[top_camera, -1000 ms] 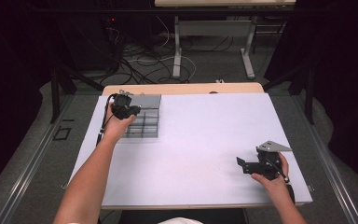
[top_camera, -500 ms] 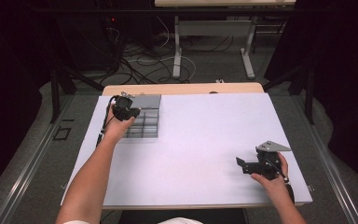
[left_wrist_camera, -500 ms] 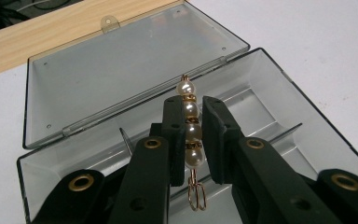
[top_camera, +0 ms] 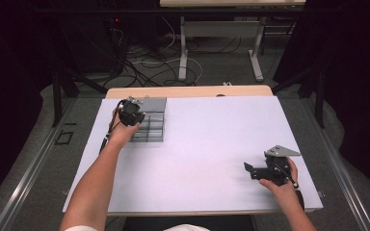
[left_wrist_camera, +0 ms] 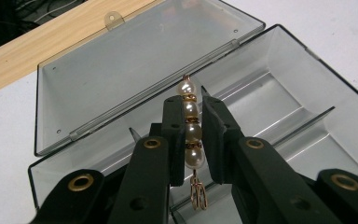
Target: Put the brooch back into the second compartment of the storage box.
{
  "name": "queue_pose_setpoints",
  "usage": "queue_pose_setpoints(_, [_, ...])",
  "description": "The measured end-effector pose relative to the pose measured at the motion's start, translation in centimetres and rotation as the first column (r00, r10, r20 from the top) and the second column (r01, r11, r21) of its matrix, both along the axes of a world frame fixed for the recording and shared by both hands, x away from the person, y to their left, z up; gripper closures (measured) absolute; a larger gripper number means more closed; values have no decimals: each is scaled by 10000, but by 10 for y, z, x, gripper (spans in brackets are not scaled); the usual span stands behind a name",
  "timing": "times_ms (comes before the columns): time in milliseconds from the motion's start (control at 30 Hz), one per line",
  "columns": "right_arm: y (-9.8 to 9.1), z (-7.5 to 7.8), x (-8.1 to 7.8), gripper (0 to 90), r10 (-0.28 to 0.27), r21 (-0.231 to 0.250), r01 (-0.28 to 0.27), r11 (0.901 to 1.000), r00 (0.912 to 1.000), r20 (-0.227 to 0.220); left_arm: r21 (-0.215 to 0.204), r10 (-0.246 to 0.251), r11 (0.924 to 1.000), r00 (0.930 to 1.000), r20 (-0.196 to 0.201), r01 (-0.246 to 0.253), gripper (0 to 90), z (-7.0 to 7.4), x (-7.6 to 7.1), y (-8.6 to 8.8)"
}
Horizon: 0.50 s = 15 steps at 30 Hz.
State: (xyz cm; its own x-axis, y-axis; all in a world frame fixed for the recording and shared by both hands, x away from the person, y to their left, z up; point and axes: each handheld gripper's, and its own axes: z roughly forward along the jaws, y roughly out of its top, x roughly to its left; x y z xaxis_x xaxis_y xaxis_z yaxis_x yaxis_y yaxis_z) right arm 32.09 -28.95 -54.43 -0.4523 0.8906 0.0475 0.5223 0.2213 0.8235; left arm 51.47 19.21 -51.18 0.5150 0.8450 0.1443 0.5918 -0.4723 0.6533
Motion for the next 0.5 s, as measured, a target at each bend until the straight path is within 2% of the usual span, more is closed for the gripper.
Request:
queue_pose_setpoints(233, [1,0,0,62,-25,32,25,10000,10000,-15,216,-73,9997,10000,1,73,799,-2,1,0])
queue_pose_setpoints(500, [1,0,0,62,48,59,-47,10000,9999,-119,264,-88,9996,9999,102,85,798,-2,2,1])
